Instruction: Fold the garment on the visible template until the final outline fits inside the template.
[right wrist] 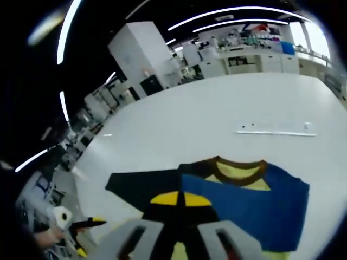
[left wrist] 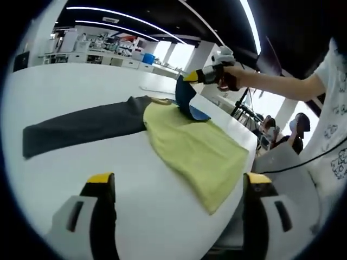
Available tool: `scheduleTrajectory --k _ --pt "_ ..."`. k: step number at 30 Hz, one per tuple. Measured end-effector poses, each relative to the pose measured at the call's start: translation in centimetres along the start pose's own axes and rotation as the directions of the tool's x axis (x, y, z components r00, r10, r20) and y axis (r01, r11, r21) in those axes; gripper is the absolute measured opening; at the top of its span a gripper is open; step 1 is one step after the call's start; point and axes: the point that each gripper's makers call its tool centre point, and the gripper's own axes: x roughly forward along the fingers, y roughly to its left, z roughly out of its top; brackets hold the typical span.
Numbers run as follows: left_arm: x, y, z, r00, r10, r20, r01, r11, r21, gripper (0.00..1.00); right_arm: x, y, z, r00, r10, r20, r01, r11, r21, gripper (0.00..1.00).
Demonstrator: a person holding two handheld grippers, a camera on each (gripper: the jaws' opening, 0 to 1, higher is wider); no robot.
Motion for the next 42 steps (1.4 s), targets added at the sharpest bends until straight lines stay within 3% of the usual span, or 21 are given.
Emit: scheduleTrajectory --k 8,18,25,31,34,38,42 --pt "-0.1 0.3 -1.1 1.0 0.007 -0.002 -0.007 0.999 -0.034 0.95 4.9 2.0 -2.1 0.999 0.007 -0.045 -0.006 1.0 0.027 0.0" --pt "0.0 0.4 -2.1 1.0 0.02 -0.012 -0.021 0.997 -0.073 0.94 9.0 0.9 -5.0 0.992 -0.032 -0.121 0.034 0.999 0.008 0.0" --pt "0.0 0.9 -2.1 0.999 0.035 -0.006 -0.035 0.996 -0.086 0.94 10.5 1.1 -6.4 0.987 -0.031 -0.159 0.034 0.999 0.016 0.0" --pt "-0.1 1.0 -1.8 0.999 0.047 0.005 -0.046 0.994 -0.095 0.94 11.4 0.5 -6.8 0.983 -0.041 -0.179 0.036 0.999 -0.032 0.0" --pt "-0.3 1.2 -2.1 0.999 0.053 0.0 -0.052 0.994 -0.098 0.94 11.2 1.1 -6.9 0.984 -0.013 -0.179 -0.004 0.996 -0.094 0.0" --pt "-0.3 1.1 -2.3 0.999 0.051 -0.002 -0.051 0.994 -0.101 0.94 11.2 1.6 -6.5 0.987 0.016 -0.157 -0.038 0.99 -0.138 0.14" --pt "-0.2 0.9 -2.1 0.999 0.048 0.0 -0.048 0.994 -0.096 0.94 10.6 2.3 -6.5 0.99 0.059 -0.125 -0.089 0.964 -0.249 0.41"
